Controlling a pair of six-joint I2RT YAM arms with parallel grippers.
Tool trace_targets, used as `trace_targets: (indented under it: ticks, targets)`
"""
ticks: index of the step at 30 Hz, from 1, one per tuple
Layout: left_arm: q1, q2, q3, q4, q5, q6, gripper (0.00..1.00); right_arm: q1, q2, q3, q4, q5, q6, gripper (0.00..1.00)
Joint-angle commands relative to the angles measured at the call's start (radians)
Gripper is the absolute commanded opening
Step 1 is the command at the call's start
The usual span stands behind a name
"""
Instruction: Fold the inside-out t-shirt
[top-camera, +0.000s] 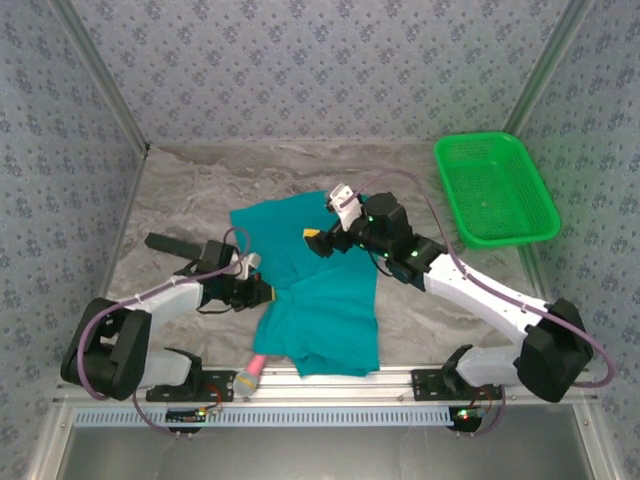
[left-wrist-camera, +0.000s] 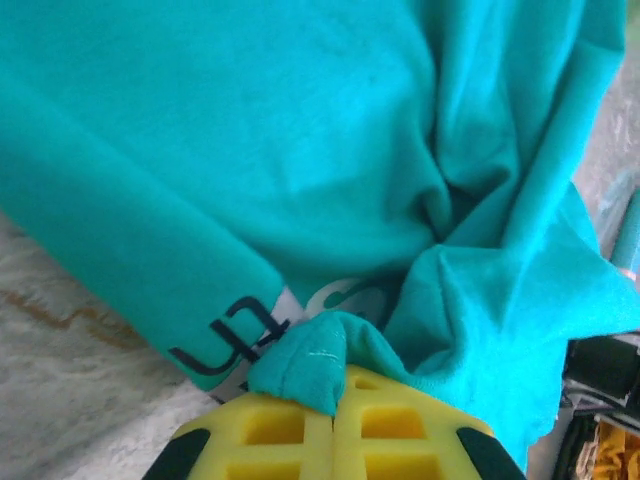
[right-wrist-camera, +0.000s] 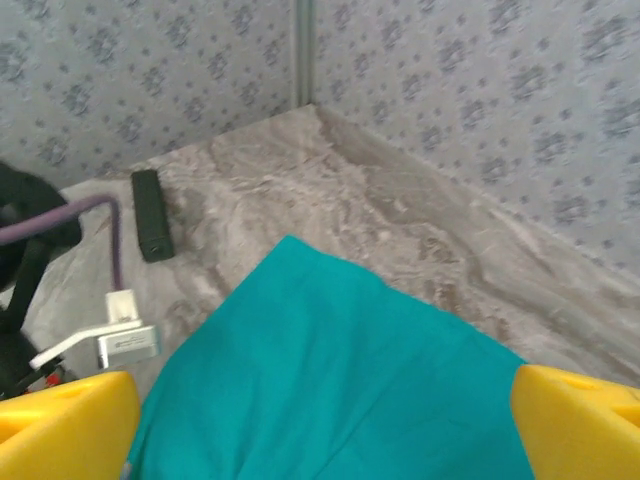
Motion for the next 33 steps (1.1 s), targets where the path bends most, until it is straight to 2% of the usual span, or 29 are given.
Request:
trace_targets:
  ticks: [1,3,6,8,12,16,19,21,23,26,32,33]
  targets:
    - [-0.008,-0.085,0.035,-0.032,0.036,0.035,0.00,-0.019,0.069,0.056,-0.032,0.007,0.053,0.96]
    - [-0.014,-0.154,0.031,-0.040,0.040,0.027,0.00,-0.039,0.127,0.108,-0.086,0.071,0.122,0.95]
    - [-0.040,-0.243,0.038,-0.081,0.057,0.021,0.00,-0.078,0.266,0.297,-0.324,0.192,0.323,0.91]
    - [-0.074,-0.276,0.043,-0.092,0.065,0.013,0.00,-0.091,0.363,0.407,-0.446,0.215,0.381,0.88]
    - [-0.128,-0.350,0.089,-0.149,-0.004,-0.004,0.00,-0.092,0.509,0.515,-0.501,0.206,0.491,0.79]
    - [-0.138,-0.469,0.159,-0.195,-0.040,-0.004,0.00,-0.084,0.666,0.671,-0.587,0.160,0.539,0.76]
    - [-0.150,-0.522,0.179,-0.230,-0.068,-0.014,0.00,-0.066,0.791,0.789,-0.639,0.178,0.546,0.66]
    - [-0.153,-0.522,0.192,-0.285,-0.098,-0.030,0.00,-0.057,0.868,0.868,-0.666,0.193,0.554,0.58]
    - [-0.158,-0.510,0.199,-0.306,-0.094,-0.038,0.00,-0.050,0.929,0.932,-0.691,0.214,0.562,0.56]
    - [-0.172,-0.497,0.182,-0.279,-0.046,-0.050,0.00,-0.033,1.007,1.018,-0.730,0.255,0.555,0.55]
    - [-0.178,-0.451,0.166,-0.332,-0.043,-0.058,0.00,-0.023,1.135,1.143,-0.800,0.269,0.594,0.53]
    - [-0.178,-0.447,0.161,-0.330,-0.039,-0.059,0.00,-0.025,1.152,1.154,-0.805,0.275,0.596,0.46]
